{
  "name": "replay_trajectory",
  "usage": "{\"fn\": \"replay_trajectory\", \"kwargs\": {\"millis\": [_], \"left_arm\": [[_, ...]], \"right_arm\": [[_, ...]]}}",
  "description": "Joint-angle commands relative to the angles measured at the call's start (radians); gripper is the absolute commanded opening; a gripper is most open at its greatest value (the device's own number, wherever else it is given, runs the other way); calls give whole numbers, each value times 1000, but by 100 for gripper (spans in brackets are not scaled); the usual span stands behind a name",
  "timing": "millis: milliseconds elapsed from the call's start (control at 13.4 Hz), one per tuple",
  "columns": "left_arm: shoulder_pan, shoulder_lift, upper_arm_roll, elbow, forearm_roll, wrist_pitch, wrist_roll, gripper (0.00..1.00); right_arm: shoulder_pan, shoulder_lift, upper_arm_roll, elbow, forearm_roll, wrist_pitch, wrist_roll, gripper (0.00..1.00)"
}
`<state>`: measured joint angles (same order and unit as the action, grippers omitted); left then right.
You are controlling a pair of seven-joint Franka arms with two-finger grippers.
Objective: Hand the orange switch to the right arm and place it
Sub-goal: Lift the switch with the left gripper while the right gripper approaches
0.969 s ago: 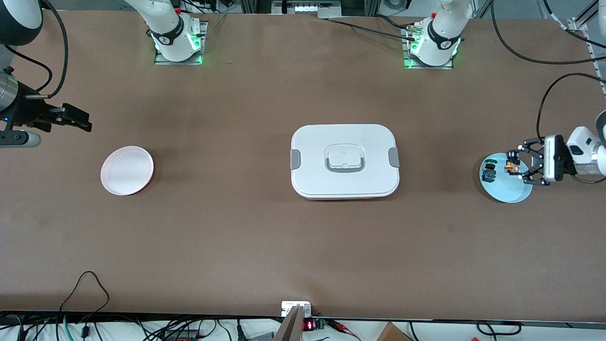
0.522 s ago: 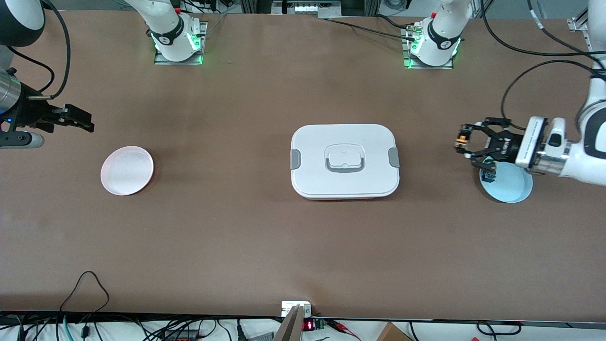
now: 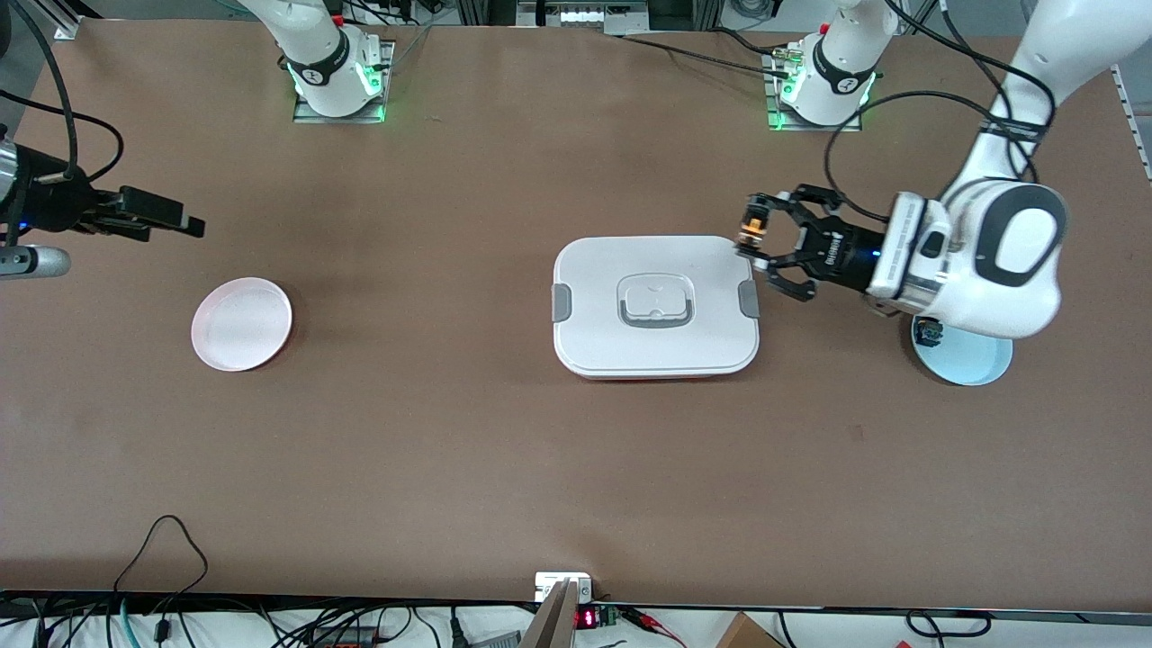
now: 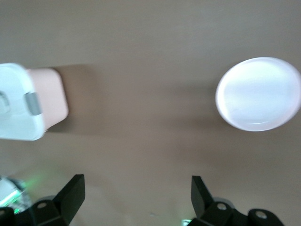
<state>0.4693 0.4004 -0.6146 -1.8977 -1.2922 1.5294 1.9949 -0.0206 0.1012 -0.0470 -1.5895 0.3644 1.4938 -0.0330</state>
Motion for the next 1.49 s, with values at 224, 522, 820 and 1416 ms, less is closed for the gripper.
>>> {"fn": "replay_trajectory", "kwargs": {"millis": [224, 522, 820, 1416], "left_arm": [[31, -101, -192, -178, -258, 171, 120, 0], [37, -234, -201, -230, -302, 218, 148, 0], [51, -331, -201, -268, -302, 233, 153, 0], [61, -328, -201, -274, -303, 230, 202, 0]], "right_arm": [[51, 18, 16, 2, 364, -99, 5, 100], [62, 132, 16, -3, 638, -205, -2, 100], [96, 152, 16, -3, 702, -173, -2, 100], [209, 193, 16, -107, 974, 14, -36, 100]]}}
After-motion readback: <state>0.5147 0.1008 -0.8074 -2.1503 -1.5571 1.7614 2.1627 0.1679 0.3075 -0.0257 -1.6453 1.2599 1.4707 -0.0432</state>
